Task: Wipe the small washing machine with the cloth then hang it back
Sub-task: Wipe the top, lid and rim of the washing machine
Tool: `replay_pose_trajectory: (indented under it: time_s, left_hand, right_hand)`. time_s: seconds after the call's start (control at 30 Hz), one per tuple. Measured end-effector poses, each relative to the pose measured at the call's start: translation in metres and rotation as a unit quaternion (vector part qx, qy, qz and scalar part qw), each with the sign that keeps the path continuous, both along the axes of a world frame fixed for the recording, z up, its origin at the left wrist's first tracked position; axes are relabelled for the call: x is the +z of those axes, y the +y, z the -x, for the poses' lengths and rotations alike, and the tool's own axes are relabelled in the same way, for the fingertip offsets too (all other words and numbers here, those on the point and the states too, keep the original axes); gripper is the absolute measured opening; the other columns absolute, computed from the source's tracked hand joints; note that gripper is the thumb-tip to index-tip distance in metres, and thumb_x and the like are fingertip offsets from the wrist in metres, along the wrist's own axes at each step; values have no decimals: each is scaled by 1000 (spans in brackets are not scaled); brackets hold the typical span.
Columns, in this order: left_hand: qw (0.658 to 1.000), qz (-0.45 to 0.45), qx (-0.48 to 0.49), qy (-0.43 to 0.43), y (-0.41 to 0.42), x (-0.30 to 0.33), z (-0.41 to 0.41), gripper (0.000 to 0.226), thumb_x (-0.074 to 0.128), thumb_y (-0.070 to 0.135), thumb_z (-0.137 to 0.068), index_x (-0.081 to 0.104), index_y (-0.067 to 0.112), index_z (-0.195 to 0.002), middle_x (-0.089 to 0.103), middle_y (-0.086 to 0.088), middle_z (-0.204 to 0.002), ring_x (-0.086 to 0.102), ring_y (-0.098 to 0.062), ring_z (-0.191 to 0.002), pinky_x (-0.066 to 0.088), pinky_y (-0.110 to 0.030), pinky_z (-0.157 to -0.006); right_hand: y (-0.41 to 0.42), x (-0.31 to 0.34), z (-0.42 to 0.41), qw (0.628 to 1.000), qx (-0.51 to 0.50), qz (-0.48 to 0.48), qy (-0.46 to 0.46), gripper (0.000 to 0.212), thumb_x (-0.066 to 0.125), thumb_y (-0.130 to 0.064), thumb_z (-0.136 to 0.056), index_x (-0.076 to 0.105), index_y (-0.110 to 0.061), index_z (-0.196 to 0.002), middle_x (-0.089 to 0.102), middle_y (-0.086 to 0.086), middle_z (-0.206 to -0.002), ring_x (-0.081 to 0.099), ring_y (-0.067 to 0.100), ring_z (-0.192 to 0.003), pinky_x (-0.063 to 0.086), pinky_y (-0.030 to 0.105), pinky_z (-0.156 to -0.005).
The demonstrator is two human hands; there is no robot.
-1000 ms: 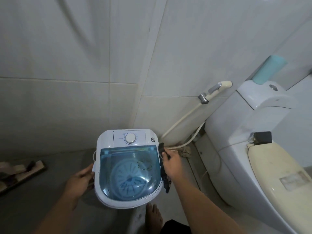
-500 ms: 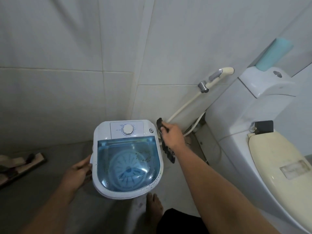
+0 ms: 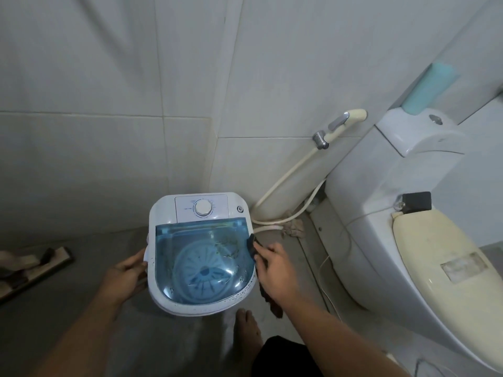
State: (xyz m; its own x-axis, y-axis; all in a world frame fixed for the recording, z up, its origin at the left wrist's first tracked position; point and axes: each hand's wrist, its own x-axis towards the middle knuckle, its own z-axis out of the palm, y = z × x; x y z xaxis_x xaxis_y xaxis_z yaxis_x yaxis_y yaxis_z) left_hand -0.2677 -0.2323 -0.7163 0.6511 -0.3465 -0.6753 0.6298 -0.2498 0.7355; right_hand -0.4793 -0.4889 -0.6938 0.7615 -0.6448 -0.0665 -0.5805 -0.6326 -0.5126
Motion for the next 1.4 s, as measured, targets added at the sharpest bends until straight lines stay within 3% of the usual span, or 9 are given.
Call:
replay_pose_trajectory:
  time_s: [0.17, 0.33, 0.43, 0.57, 0.87, 1.0, 1.13, 1.27, 1.4]
  left_hand:
    - [1000, -9, 16, 0, -2, 5, 2, 44, 52, 4, -99, 54, 19, -140, 65, -16, -120, 70, -10, -61, 54, -30, -71]
    - [1000, -8, 12, -1, -1, 5, 3, 43, 52, 6, -99, 56, 19, -139, 65, -16, -126, 65, -27, -92, 52, -39, -86]
    - [1000, -9, 6, 1, 1, 3, 2, 42, 54, 9, -98, 58, 24, -137, 67, -15, -125, 68, -23, -94, 52, -37, -89]
    - [1000, -11, 14, -6, -4, 10, 8, 43, 53, 9, -98, 54, 28, -138, 68, -9, -113, 68, -12, -75, 54, -25, -68]
    - [999, -20, 32, -13, -5, 9, 9, 43, 50, 5, -99, 58, 21, -138, 66, -11, -126, 65, -12, -80, 49, -32, -88]
    - [999, -24, 30, -24, -5, 6, 9, 43, 49, 3, -99, 58, 23, -136, 66, -9, -116, 70, -2, -58, 57, -21, -65]
    - [999, -17, 36, -14, -5, 8, 8, 43, 49, 2, -99, 58, 21, -137, 66, -11, -118, 65, -12, -77, 48, -34, -88]
    - [999, -13, 27, -15, -1, 8, 7, 41, 51, 4, -98, 61, 22, -134, 68, -12, -119, 66, -14, -81, 56, -28, -73]
    - [999, -6, 32, -14, 1, 6, 6, 39, 54, 7, -98, 62, 22, -134, 69, -13, -121, 67, -17, -82, 55, -33, -82]
  right_hand:
    - [-40, 23, -28, 996, -64, -38, -41, 35, 60, -23, -100, 66, -22, -134, 62, 11, -118, 63, 24, -110, 44, 31, -107]
    - [-19, -8, -52, 996, -71, -40, -23, 46, 54, -32, -101, 52, -32, -147, 54, 12, -128, 53, 29, -119, 40, 37, -111]
    - [11, -30, -31, 992, -111, -39, -54, 49, 48, -32, -103, 41, -39, -152, 49, 7, -127, 44, 26, -118, 41, 38, -104]
    - [42, -44, 7, 987, -123, -12, -101, 52, 44, -37, -102, 36, -43, -152, 48, 4, -120, 48, 22, -114, 43, 29, -94]
    - [119, -52, 44, 972, -167, -41, -162, 53, 50, -40, -102, 35, -50, -152, 40, -6, -129, 55, 18, -117, 55, 41, -94]
    - [135, -51, 57, 990, -100, 9, -95, 50, 41, -49, -103, 30, -57, -151, 40, -3, -136, 52, 18, -119, 55, 43, -91]
    - [153, -42, 57, 998, 24, 51, -25, 53, 39, -45, -103, 30, -46, -155, 46, 6, -140, 53, 25, -117, 51, 40, -93]
    - [155, -25, 47, 990, 118, 67, -34, 52, 53, -32, -98, 45, -36, -149, 50, 6, -133, 54, 23, -113, 53, 36, -88]
    - [128, -26, 51, 995, -15, 10, -94, 49, 52, -28, -101, 47, -33, -150, 42, 3, -136, 49, 22, -122, 51, 42, -98]
